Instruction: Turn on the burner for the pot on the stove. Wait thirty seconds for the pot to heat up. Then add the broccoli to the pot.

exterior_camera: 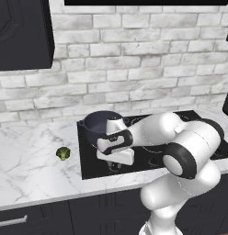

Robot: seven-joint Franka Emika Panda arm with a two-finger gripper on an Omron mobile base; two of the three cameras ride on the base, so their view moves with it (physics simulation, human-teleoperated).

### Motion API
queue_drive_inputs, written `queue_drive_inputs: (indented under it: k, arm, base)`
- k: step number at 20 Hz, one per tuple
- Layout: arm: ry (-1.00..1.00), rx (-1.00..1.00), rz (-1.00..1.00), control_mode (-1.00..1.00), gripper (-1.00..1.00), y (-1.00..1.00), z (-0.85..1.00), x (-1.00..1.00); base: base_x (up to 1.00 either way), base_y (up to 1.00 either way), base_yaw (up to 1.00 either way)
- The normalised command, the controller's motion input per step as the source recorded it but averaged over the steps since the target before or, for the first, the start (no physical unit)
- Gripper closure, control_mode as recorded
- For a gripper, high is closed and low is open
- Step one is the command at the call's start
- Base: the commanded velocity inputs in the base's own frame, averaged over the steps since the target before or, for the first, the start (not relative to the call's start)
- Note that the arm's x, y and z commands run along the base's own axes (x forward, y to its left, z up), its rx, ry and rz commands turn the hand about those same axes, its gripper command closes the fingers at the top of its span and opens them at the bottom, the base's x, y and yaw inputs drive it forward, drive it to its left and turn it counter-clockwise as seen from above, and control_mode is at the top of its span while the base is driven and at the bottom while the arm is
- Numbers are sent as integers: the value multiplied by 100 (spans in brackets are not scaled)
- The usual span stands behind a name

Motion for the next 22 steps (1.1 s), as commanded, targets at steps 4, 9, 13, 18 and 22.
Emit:
queue_drive_inputs:
  k: [4,9,13,18,22]
  arm:
    - [0,0,0,-100,100,0,0,0]
    - [0,0,0,-100,100,0,0,0]
    - [0,0,0,-100,100,0,0,0]
    - [0,0,0,-100,100,0,0,0]
    - [0,0,0,-100,100,0,0,0]
  base:
    - [0,0,0]
    - [0,0,0]
    - [0,0,0]
    - [0,0,0]
    - [0,0,0]
